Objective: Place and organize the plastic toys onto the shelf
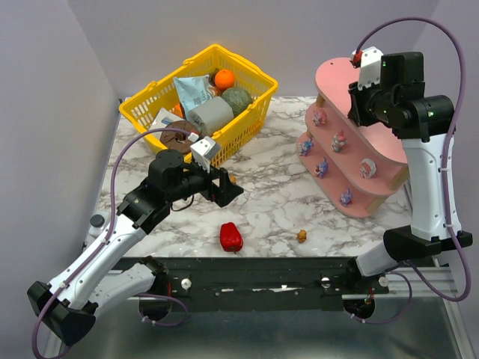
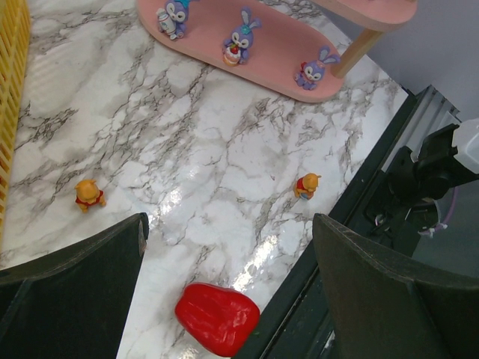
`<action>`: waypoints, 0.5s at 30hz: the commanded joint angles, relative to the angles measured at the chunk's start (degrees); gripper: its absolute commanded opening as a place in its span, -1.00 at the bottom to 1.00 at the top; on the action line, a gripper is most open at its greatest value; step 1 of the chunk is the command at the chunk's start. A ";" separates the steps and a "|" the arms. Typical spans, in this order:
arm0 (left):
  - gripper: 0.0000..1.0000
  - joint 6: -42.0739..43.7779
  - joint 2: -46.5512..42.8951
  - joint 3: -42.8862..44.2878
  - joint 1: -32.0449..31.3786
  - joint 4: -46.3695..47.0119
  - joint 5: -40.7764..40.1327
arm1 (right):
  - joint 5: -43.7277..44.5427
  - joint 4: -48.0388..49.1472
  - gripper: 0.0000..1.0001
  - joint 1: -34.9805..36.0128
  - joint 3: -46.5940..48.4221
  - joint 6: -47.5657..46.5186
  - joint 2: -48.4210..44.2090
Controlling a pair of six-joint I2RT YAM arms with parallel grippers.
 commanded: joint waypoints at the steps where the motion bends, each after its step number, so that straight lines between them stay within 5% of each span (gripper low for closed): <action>1: 0.98 0.59 -1.12 0.84 0.24 -0.69 0.83 | -0.21 -2.40 -0.73 -0.41 1.03 1.01 1.13; 15: 0.98 0.15 -1.30 0.14 0.33 -0.33 0.74 | 5.95 -1.26 -0.56 -0.93 1.91 0.66 2.10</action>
